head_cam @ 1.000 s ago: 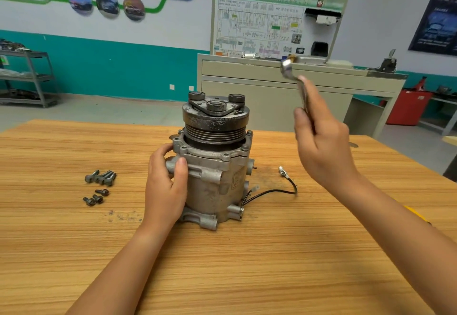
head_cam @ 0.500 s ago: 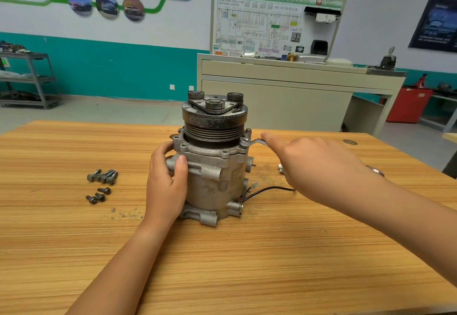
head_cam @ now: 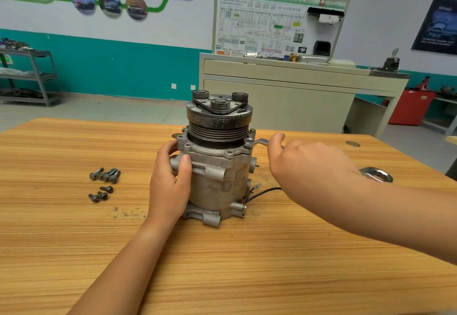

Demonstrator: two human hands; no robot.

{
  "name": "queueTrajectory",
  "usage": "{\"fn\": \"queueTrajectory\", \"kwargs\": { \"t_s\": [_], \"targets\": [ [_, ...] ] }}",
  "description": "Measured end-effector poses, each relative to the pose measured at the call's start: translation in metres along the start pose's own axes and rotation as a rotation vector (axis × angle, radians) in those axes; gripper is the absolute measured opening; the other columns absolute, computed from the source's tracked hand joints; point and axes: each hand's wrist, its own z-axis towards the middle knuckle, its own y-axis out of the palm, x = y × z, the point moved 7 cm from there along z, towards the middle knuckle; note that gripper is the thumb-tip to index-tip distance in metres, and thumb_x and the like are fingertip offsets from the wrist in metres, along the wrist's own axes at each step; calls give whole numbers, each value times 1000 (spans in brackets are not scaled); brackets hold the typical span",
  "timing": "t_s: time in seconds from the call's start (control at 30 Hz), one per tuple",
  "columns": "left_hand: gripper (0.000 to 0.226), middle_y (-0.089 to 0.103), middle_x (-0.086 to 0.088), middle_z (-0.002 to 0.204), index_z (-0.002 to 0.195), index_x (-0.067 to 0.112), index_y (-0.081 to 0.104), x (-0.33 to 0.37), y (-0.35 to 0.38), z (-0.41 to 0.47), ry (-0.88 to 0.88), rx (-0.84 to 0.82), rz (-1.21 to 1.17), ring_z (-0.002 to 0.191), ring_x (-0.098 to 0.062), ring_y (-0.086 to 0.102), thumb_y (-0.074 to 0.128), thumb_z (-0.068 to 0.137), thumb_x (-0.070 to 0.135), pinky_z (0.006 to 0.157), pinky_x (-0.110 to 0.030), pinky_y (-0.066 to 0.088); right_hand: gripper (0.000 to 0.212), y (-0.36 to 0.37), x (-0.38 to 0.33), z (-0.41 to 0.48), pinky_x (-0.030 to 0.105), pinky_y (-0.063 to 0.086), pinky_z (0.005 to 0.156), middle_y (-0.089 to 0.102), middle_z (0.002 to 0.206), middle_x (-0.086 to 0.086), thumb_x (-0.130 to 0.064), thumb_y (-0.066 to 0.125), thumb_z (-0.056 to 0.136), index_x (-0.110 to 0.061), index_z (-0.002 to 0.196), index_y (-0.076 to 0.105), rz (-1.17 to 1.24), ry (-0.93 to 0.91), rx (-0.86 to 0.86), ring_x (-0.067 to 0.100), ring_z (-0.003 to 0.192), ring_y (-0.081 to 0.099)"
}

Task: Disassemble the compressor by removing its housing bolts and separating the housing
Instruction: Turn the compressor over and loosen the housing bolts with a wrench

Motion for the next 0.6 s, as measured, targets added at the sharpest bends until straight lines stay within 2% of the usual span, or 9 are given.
{"fn": "queueTrajectory", "kwargs": {
  "t_s": [0.17, 0.27, 0.4, 0.6],
  "targets": [
    [48, 47, 29, 112, 130, 22, 42, 0, 0, 0, 6, 0, -21, 94, 24, 47, 40, 87, 41, 69, 4, 34, 53, -5, -2, 0, 27, 21, 35, 28, 72, 8, 6, 29, 91, 6, 140, 8, -54, -13, 13, 15, 45, 23],
    [43, 48, 30, 110, 127, 25, 42, 0, 0, 0, 12, 6, -31, 93, 24, 48, 40, 87, 40, 68, 4, 34, 57, -4, 2, 2, 28, 21, 36, 26, 66, 3, 4, 32, 91, 3, 142, 7, 0, -11, -9, 15, 47, 23],
    [38, 49, 30, 107, 124, 28, 42, 1, -1, -1, 17, 8, -38, 91, 24, 49, 41, 87, 39, 67, 4, 35, 65, -1, 7, 4, 29, 26, 36, 27, 61, 7, 7, 38, 87, 1, 143, 4, 6, -2, -8, 19, 46, 28],
    [36, 47, 31, 107, 123, 29, 41, 2, 0, -1, 25, 10, -45, 93, 26, 47, 41, 88, 37, 67, 5, 34, 69, -5, 9, 5, 29, 21, 36, 26, 61, 6, 6, 38, 87, -2, 144, 0, -45, -61, 60, 19, 45, 26]
  ]
}}
